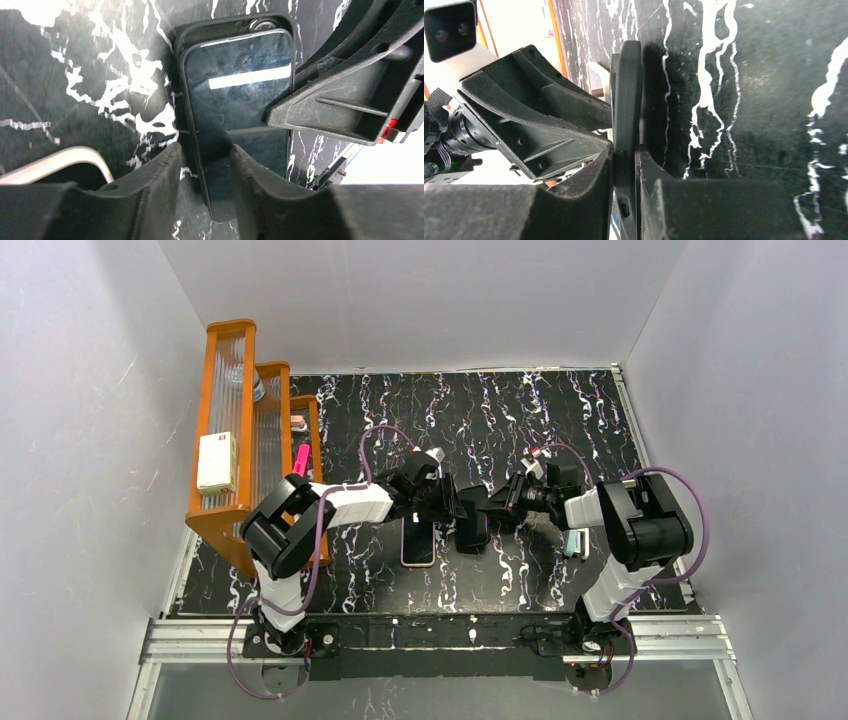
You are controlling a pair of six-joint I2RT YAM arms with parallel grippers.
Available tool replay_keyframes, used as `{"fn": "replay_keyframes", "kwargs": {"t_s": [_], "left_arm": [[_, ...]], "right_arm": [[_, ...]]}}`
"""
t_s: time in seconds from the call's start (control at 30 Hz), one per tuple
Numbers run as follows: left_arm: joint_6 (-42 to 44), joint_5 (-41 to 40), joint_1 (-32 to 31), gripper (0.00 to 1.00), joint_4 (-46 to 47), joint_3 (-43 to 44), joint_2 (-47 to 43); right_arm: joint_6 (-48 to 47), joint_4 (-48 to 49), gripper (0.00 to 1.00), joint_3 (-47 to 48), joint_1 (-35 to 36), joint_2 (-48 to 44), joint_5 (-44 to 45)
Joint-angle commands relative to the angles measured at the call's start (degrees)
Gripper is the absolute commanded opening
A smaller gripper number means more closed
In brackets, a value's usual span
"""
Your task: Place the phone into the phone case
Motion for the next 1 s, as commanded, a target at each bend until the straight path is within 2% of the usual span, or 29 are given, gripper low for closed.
{"fn": "replay_keyframes", "kwargs": {"t_s": [0.0,0.2,0.33,0.4,0.57,0.77,0.87,0.97], "left_arm": [[2.8,-1.3,-0.2,0.45,-8.9,-0.3,-7.0],[7.5,-1.5,2.2,0.82,-16.6,3.2,-17.8],[9.4,1.7,3.8,0.93,-19.8,5.7,-22.8],[7.2,7.4,6.3,0.94,-18.0,5.2,-25.2],[-1.8,21.8,12.9,0.94,-4.5,1.7,-29.9],[-4.2,27.8,14.5,0.88,2.1,1.0,-30.7],[-9.3,30.4,14.5,0.86,11.0,-2.4,-30.9],[-14.7,32.8,14.5,0.82,21.6,-5.4,-30.4]], "right_arm": [[0.1,0.3,0.01,2.2,0.8,-4.3,-7.2],[0.7,-0.7,0.01,2.4,0.8,-11.2,-11.2],[3.8,2.4,0.01,1.5,0.8,-16.5,-14.0],[6.5,5.6,0.01,0.9,0.8,-19.0,-15.0],[15.5,17.0,0.01,0.0,0.9,-22.4,-18.7],[32.1,36.4,0.01,-1.8,1.0,-24.2,-19.3],[41.2,46.4,0.01,-2.7,1.6,-24.2,-17.9],[44.7,52.4,0.01,-3.1,2.6,-23.6,-16.0]]}}
